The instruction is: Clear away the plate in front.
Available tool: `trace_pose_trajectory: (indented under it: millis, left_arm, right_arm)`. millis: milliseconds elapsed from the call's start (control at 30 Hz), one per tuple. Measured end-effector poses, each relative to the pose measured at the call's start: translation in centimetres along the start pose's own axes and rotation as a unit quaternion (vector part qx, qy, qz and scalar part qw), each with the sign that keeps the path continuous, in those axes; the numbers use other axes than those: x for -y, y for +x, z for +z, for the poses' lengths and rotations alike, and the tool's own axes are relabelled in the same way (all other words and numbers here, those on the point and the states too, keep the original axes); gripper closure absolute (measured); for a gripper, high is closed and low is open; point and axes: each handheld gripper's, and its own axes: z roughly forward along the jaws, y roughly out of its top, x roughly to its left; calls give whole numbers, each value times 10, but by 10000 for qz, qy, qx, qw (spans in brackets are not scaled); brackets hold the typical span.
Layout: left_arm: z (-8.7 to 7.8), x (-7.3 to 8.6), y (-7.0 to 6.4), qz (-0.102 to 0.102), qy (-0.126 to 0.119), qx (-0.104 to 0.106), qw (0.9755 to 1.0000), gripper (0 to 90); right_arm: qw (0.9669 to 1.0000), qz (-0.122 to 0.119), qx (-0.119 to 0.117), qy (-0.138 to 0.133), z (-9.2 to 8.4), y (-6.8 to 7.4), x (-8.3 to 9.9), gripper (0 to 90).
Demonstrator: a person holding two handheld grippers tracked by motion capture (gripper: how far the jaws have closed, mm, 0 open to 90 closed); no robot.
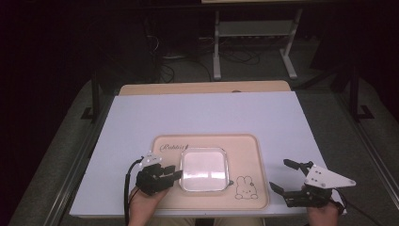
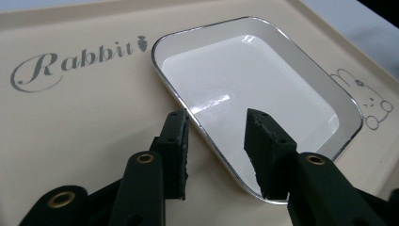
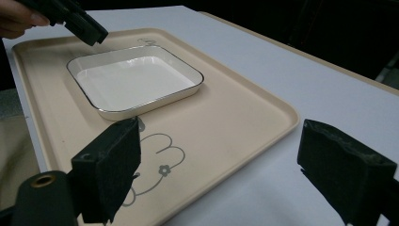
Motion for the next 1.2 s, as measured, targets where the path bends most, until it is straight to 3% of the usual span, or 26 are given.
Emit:
trace_pose_trajectory:
  millis: [300,533,1200]
  left_arm:
    - [-11,-5,7,298,-153,201,9992,519]
    - [-18,-9,10,547,-247,203,9980,470]
    - [-43,-9,28,771,-436,69,9960,365]
  right_arm:
    - [10000,21,13,21,0,0,0,131]
    - [10000,39,29,34,1,-1,1,130]
    - [9999,32,77,80,2,-2,1,131]
